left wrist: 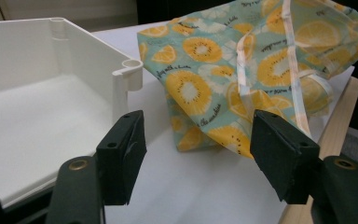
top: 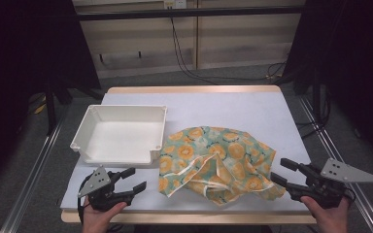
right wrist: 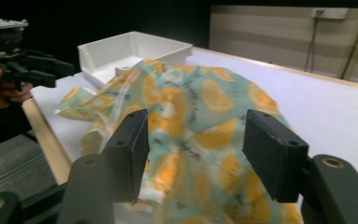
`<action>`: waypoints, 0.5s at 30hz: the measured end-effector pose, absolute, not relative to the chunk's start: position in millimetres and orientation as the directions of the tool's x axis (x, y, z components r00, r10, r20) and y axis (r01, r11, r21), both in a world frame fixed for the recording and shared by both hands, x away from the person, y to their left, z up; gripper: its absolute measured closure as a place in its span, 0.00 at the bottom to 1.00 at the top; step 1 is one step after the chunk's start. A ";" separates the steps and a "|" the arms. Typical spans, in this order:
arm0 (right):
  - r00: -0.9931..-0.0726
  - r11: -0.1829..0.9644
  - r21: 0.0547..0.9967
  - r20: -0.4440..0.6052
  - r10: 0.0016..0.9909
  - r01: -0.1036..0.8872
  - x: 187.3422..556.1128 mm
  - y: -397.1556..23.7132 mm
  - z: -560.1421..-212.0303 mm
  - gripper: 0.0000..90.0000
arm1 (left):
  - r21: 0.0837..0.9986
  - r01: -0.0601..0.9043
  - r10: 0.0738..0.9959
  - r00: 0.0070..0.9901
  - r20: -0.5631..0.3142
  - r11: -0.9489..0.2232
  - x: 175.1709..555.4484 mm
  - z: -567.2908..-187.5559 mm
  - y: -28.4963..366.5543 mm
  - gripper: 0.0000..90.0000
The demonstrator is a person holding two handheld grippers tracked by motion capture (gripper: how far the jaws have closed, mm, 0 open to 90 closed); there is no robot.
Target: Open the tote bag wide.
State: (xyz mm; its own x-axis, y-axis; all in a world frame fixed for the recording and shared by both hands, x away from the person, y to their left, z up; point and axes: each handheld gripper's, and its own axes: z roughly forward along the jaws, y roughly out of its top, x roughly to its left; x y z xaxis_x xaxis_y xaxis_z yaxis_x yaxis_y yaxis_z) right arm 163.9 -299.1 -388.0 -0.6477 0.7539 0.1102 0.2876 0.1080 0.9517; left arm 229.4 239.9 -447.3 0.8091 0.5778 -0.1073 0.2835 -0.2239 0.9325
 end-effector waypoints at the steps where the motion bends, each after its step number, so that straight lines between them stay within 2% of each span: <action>1: -0.655 0.112 0.950 0.114 0.747 0.293 165.1 -295.2 -386.8 0.44 | 0.932 0.284 0.578 0.809 -0.107 -0.224 229.4 -447.3 239.9 0.41; 4: -0.690 0.128 0.945 0.124 0.713 0.302 172.3 -283.3 -382.1 0.43 | 0.930 0.291 0.564 0.817 -0.120 -0.225 227.4 -447.3 236.3 0.48; 15: -0.801 0.239 0.912 0.141 0.582 0.335 189.8 -234.7 -383.0 0.44 | 0.920 0.283 0.547 0.832 -0.094 -0.272 221.6 -446.3 228.2 0.49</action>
